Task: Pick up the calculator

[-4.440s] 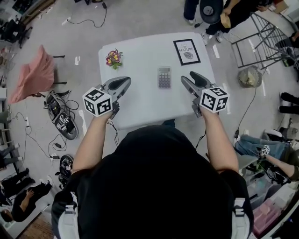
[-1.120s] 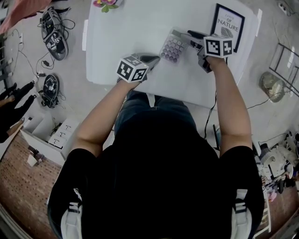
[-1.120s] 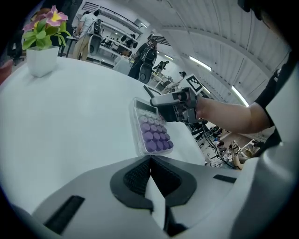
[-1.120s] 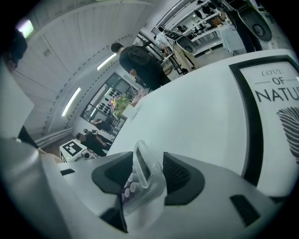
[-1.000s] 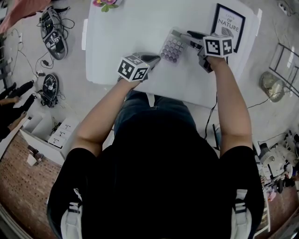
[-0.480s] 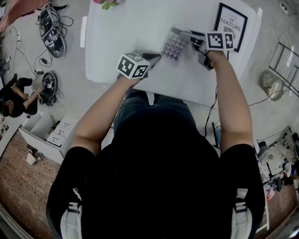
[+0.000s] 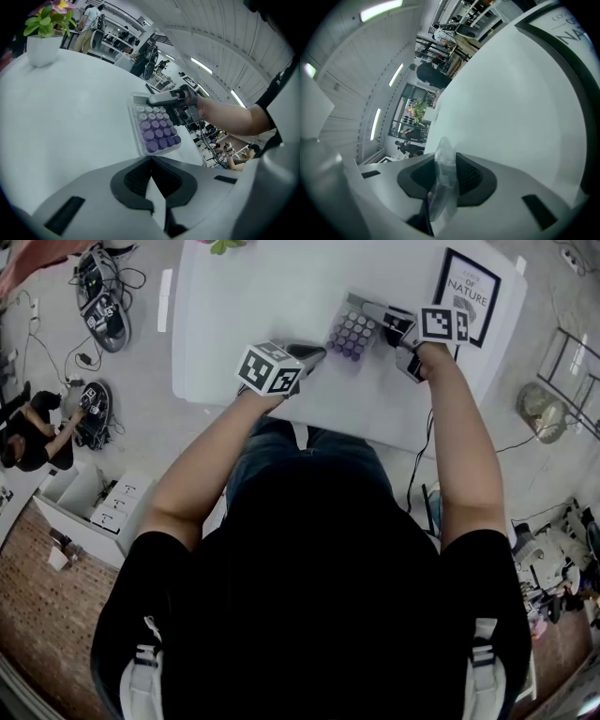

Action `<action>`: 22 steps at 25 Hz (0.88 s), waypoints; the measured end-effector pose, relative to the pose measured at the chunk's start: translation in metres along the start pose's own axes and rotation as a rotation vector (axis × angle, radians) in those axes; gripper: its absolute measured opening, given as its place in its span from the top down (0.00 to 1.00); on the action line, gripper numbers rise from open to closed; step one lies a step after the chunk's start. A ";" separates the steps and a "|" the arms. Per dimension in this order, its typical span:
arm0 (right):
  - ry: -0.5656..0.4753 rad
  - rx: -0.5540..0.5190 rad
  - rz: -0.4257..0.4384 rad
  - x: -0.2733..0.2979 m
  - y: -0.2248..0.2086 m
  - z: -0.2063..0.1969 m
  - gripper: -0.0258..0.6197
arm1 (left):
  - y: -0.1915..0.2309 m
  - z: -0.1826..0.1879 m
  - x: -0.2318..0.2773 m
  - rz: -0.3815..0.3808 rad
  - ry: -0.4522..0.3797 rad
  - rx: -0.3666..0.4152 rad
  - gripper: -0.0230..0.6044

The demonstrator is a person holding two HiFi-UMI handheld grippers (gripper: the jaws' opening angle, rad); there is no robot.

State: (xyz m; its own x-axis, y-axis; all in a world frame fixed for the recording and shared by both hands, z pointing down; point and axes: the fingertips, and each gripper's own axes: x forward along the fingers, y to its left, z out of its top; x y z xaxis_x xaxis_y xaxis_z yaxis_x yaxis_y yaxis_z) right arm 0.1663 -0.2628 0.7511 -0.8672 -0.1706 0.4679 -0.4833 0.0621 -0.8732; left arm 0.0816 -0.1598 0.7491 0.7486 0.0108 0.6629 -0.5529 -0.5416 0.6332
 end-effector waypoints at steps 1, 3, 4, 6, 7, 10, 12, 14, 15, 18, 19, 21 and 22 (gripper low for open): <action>-0.004 0.000 0.001 -0.002 0.001 -0.001 0.79 | -0.001 0.000 -0.001 -0.003 -0.004 -0.009 0.93; -0.015 -0.006 0.001 -0.005 0.004 -0.001 0.79 | -0.002 0.001 -0.001 -0.009 -0.011 -0.024 0.93; -0.022 -0.010 0.000 -0.007 0.004 -0.001 0.79 | -0.002 0.001 -0.002 -0.012 -0.013 -0.030 0.93; -0.033 -0.017 -0.002 -0.007 0.004 -0.001 0.79 | 0.000 0.001 -0.001 -0.021 -0.016 -0.041 0.93; -0.039 -0.018 -0.002 -0.007 0.004 -0.001 0.79 | 0.000 0.001 -0.001 -0.027 -0.017 -0.045 0.93; -0.062 -0.017 0.004 -0.014 0.006 -0.002 0.79 | -0.005 0.001 0.000 -0.044 -0.016 -0.042 0.93; -0.085 -0.012 0.012 -0.025 0.009 -0.003 0.79 | -0.014 0.003 0.002 -0.051 -0.014 -0.028 0.93; -0.103 -0.022 0.021 -0.031 0.015 -0.001 0.79 | -0.019 0.006 0.000 -0.057 -0.014 -0.017 0.93; -0.108 -0.042 0.034 -0.030 0.021 0.001 0.79 | -0.018 0.007 -0.003 -0.058 -0.015 -0.013 0.93; -0.131 -0.074 0.061 -0.029 0.036 0.008 0.79 | -0.015 0.010 -0.013 -0.062 -0.015 0.001 0.93; -0.138 -0.052 0.040 -0.033 0.036 0.007 0.79 | -0.015 0.011 -0.016 -0.064 -0.014 0.005 0.93; -0.150 -0.041 0.021 -0.038 0.039 0.007 0.79 | -0.016 0.013 -0.021 -0.067 -0.013 0.011 0.93; -0.155 -0.045 0.020 -0.040 0.042 0.007 0.79 | -0.017 0.013 -0.023 -0.068 -0.012 0.015 0.93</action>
State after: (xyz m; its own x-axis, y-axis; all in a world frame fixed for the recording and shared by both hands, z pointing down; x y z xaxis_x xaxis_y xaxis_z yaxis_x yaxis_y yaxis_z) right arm 0.1814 -0.2606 0.6951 -0.8494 -0.3187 0.4207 -0.4740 0.1102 -0.8736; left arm 0.0782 -0.1621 0.7176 0.7884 0.0383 0.6139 -0.4953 -0.5524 0.6705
